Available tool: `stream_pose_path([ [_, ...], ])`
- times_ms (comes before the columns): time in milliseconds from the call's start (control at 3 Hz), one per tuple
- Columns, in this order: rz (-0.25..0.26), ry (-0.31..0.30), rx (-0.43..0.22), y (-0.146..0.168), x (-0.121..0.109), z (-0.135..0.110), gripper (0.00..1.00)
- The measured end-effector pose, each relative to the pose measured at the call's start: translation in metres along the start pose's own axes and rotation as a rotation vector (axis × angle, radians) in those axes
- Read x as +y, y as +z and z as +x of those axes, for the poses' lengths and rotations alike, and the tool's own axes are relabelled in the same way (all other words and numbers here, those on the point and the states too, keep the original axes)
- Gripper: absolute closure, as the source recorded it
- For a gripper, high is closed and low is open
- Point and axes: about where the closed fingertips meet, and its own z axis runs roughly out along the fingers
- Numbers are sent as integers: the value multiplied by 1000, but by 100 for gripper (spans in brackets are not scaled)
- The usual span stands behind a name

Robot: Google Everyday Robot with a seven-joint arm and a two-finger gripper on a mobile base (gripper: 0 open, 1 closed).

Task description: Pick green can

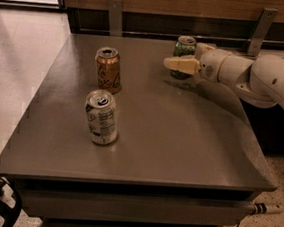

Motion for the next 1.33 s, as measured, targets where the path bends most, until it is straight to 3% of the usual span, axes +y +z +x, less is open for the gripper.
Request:
stream_pose_path([
  [1000, -13, 0, 0, 7, 6, 0, 87],
  [1333, -17, 0, 0, 9, 8, -1, 100],
])
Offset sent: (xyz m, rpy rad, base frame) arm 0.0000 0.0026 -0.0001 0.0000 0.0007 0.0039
